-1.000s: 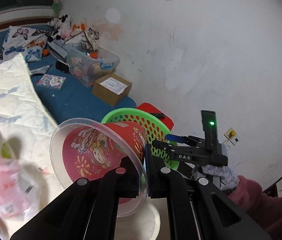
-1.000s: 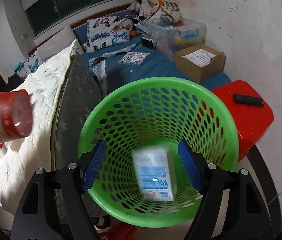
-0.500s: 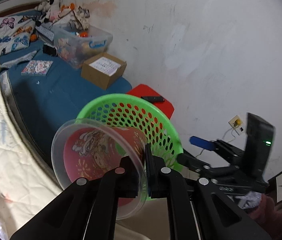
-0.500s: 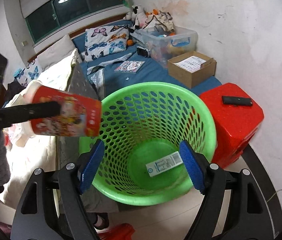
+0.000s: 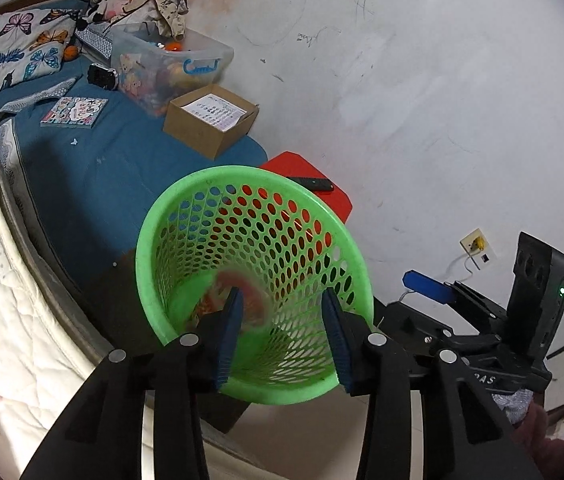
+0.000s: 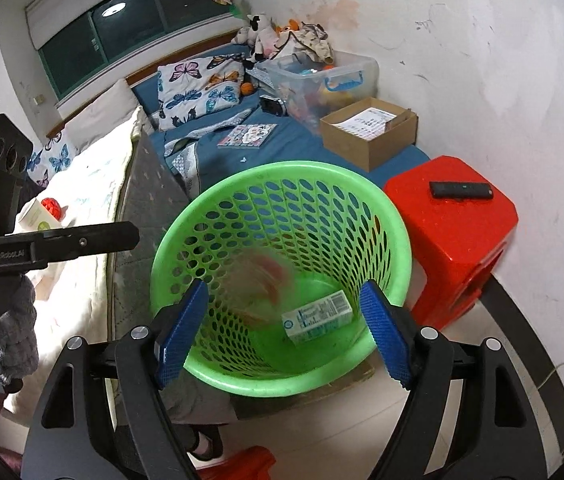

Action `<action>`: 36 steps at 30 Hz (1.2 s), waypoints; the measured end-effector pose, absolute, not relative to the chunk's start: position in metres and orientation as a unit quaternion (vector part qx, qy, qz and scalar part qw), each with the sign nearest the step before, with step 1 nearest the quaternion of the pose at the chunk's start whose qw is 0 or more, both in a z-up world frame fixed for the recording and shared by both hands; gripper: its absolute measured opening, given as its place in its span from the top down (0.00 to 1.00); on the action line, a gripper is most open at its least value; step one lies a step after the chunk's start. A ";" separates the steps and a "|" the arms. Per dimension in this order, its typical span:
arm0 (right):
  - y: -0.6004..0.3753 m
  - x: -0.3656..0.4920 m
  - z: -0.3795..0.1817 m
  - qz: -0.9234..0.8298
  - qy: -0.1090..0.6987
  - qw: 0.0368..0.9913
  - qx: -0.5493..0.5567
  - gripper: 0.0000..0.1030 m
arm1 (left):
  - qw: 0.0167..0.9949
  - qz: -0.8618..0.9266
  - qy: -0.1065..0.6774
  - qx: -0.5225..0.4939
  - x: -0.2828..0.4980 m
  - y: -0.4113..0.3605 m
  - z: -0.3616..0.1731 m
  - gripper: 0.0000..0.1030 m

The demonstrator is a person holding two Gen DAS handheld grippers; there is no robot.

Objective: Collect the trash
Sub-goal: 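Drop the red cup into the green basket by opening the left tool, then grasp the pink plastic bag with the right tool while the left tool grasps the crumpled tissue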

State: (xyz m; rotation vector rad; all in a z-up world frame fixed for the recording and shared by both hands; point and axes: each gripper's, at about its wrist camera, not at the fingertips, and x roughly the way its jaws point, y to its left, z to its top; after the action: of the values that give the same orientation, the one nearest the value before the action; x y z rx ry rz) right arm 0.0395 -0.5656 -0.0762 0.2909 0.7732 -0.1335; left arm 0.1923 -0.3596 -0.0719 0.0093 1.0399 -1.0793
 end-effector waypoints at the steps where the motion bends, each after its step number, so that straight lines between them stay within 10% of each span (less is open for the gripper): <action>1: -0.564 0.040 -0.075 -0.062 0.376 0.914 0.141 0.24 | 0.734 -0.491 0.470 0.004 0.190 -0.357 -0.070 0.62; 36: -0.349 0.124 -0.047 0.169 0.375 0.911 0.036 0.16 | 0.882 -0.259 0.388 -0.071 0.132 -0.061 -0.033 0.56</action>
State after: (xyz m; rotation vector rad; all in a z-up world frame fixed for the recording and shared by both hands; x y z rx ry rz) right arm 0.1244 -0.3495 -0.0471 0.0737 0.7721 0.3485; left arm 0.1321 -0.0606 -0.0332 -0.1470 0.8087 -0.5389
